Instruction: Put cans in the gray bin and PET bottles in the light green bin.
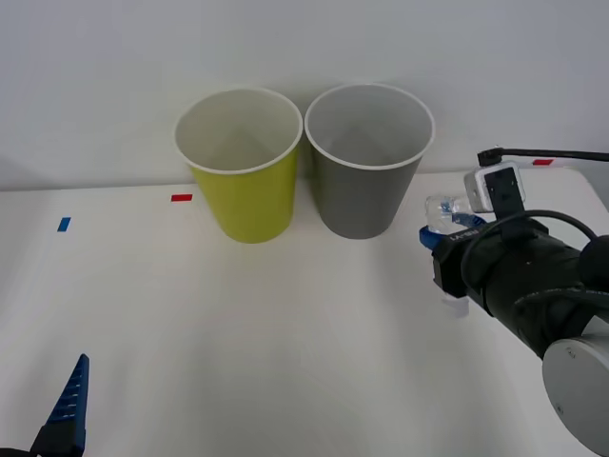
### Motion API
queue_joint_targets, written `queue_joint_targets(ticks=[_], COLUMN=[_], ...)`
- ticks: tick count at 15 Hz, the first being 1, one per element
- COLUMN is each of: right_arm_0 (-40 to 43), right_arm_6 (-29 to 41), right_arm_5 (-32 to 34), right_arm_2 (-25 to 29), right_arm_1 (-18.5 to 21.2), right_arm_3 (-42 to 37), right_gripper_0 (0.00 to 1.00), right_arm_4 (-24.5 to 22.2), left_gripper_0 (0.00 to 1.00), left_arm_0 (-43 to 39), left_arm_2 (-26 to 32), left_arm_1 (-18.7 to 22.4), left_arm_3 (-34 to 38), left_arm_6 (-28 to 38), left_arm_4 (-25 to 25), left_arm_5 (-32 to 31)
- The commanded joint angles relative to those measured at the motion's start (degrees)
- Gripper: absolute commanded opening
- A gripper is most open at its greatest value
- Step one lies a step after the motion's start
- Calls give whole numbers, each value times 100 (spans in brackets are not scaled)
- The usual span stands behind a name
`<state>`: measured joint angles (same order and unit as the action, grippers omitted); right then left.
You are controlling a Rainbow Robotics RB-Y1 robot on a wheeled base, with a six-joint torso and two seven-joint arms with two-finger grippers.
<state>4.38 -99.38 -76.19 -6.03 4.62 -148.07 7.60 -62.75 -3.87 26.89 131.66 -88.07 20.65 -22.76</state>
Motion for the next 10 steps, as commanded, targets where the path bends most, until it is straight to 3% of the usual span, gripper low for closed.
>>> queue_joint_targets(ticks=[1, 6, 10], right_arm_0=[-16, -508, -1194], right_arm_6=[6, 50, 94], right_arm_5=[60, 104, 113], right_arm_2=[-100, -276, -461], right_arm_1=[-190, -75, -277], right_arm_3=[-143, -152, 121], right_gripper_0=[0, 0, 0], right_arm_4=[5, -92, -276], left_gripper_0=[100, 100, 100], left_arm_0=[0, 0, 0], left_arm_2=[0, 0, 0], left_arm_1=[0, 0, 0], left_arm_3=[0, 0, 0], left_arm_6=[0, 0, 0], left_arm_4=[0, 0, 0], left_arm_5=[0, 0, 0])
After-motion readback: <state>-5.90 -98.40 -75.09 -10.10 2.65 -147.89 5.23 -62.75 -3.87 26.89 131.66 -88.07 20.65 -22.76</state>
